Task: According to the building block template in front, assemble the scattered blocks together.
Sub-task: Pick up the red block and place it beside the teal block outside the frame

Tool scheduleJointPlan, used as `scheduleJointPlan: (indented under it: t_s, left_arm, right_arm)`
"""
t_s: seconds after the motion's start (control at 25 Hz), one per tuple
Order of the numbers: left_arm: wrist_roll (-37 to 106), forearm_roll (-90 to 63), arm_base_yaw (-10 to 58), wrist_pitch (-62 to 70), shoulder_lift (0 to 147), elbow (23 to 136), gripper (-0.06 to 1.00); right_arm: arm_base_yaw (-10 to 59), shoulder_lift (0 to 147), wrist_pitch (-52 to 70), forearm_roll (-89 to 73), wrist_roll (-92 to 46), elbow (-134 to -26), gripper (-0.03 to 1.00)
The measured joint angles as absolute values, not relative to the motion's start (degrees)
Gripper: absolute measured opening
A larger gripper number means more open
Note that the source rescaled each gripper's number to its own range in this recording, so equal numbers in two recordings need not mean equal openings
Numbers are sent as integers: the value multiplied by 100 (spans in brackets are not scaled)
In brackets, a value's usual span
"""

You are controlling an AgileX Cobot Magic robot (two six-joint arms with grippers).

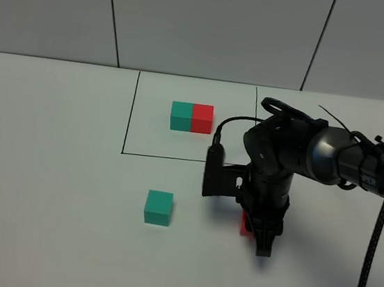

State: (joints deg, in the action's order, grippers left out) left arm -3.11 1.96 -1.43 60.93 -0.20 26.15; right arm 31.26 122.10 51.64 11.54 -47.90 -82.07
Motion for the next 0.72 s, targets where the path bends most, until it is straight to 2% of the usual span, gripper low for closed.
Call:
scheduleJointPlan:
  t_s: [0.44, 0.72]
  left_arm:
    - [-311, 196, -143, 6093, -20, 2615, 92]
    - [-311, 196, -143, 6093, -20, 2615, 92]
  right_arm:
    - [3529, 12764, 5408, 788, -4772, -8991, 41]
    - [3555, 12800, 5388, 496, -4791, -9175, 41]
